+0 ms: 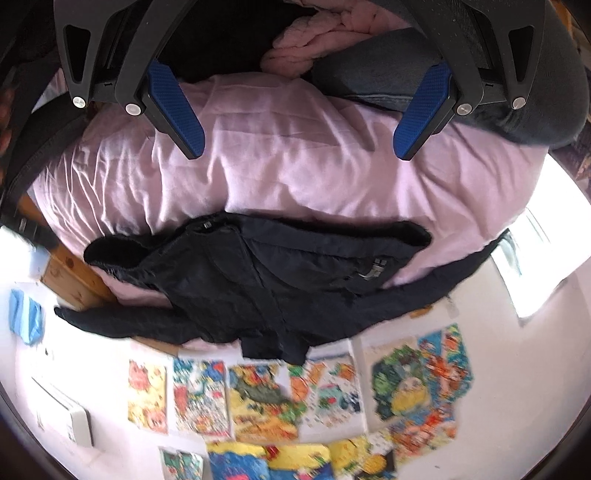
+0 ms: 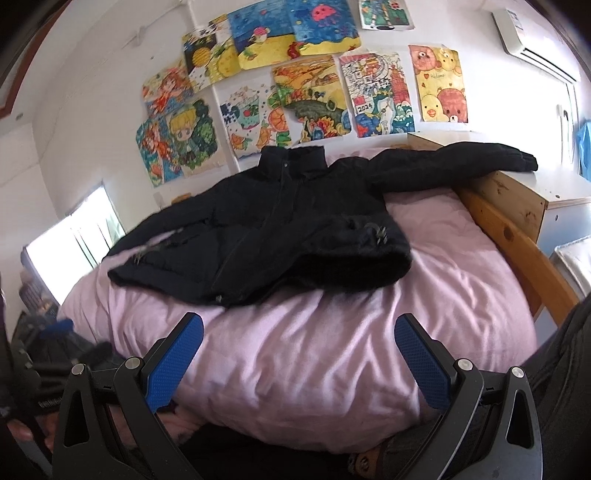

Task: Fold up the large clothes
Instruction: 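Grasp the black jacket's sleeve cuff with the right gripper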

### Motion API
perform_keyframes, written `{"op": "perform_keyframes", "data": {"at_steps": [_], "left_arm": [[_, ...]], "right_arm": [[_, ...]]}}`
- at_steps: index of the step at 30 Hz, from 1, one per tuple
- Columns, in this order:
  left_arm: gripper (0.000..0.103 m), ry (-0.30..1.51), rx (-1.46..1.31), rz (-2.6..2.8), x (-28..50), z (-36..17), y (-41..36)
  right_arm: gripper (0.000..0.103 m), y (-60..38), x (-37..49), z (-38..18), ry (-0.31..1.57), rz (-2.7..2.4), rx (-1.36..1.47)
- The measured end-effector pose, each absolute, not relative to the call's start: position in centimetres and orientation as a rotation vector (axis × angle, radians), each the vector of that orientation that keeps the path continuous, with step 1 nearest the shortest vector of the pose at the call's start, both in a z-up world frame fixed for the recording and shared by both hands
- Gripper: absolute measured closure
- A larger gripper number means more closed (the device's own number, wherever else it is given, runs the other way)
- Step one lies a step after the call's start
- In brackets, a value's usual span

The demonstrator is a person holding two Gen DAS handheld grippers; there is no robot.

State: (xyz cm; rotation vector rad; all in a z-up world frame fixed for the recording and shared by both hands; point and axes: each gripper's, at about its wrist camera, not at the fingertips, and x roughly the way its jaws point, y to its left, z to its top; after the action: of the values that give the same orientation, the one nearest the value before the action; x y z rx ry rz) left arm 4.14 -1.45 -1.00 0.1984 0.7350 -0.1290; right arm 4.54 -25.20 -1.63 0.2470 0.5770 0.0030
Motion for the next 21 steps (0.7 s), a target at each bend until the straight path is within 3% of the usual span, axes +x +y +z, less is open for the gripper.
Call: {"op": "perform_keyframes", "data": {"at_steps": [11, 21], "left_arm": [[0.0, 0.763, 0.27, -0.155, 13.7, 4.2, -3.8], [0.0, 0.884, 0.246, -0.213, 24.2, 6.2, -6.1]], "right_arm": [[0.001, -35.4, 11.9, 3.5, 0.546, -0.156, 0.318], [0.001, -50.1, 21.6, 3.7, 0.598, -0.484, 0.338]]}}
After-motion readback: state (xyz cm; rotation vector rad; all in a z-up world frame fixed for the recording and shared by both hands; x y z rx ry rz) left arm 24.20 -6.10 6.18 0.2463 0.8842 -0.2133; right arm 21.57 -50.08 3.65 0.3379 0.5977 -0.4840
